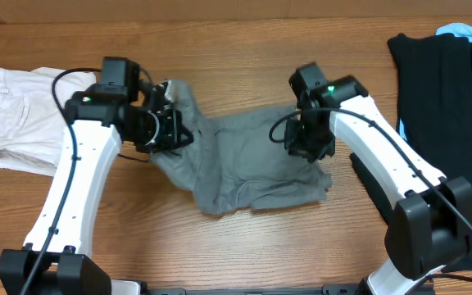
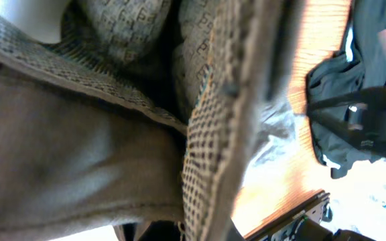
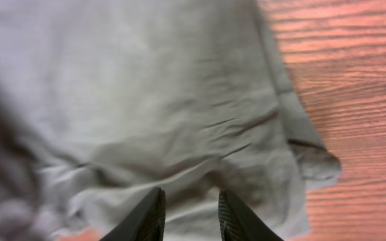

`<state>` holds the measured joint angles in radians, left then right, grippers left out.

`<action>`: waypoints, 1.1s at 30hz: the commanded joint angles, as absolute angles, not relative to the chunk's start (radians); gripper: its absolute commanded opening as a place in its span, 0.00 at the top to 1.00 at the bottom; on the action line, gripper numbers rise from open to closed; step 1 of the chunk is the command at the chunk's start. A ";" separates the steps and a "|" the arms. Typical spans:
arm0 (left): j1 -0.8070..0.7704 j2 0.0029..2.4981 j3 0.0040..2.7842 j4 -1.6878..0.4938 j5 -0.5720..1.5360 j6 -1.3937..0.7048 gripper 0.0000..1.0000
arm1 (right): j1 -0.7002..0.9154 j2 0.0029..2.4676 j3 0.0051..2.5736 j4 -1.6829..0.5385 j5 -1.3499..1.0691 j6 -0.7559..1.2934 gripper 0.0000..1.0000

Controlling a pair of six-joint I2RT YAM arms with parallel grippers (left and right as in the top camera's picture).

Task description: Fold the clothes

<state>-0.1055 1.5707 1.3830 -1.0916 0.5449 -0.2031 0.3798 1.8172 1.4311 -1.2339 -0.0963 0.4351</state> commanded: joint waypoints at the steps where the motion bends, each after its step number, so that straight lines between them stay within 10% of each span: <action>1: -0.196 1.544 1.410 -1.045 0.528 -0.281 0.96 | 0.370 1.831 1.319 -1.190 -0.056 0.416 0.70; 22: -0.636 1.779 1.410 -0.708 0.410 -0.439 0.95 | 0.345 1.831 1.033 -0.910 -0.053 0.425 0.66; 29: -0.627 1.794 1.412 -0.625 0.419 -0.439 0.08 | 0.324 1.763 1.087 -0.991 -0.052 0.503 0.62; 33: -0.509 1.724 1.460 -0.575 0.433 -0.331 0.00 | 0.249 1.601 1.213 -1.139 0.003 0.503 0.60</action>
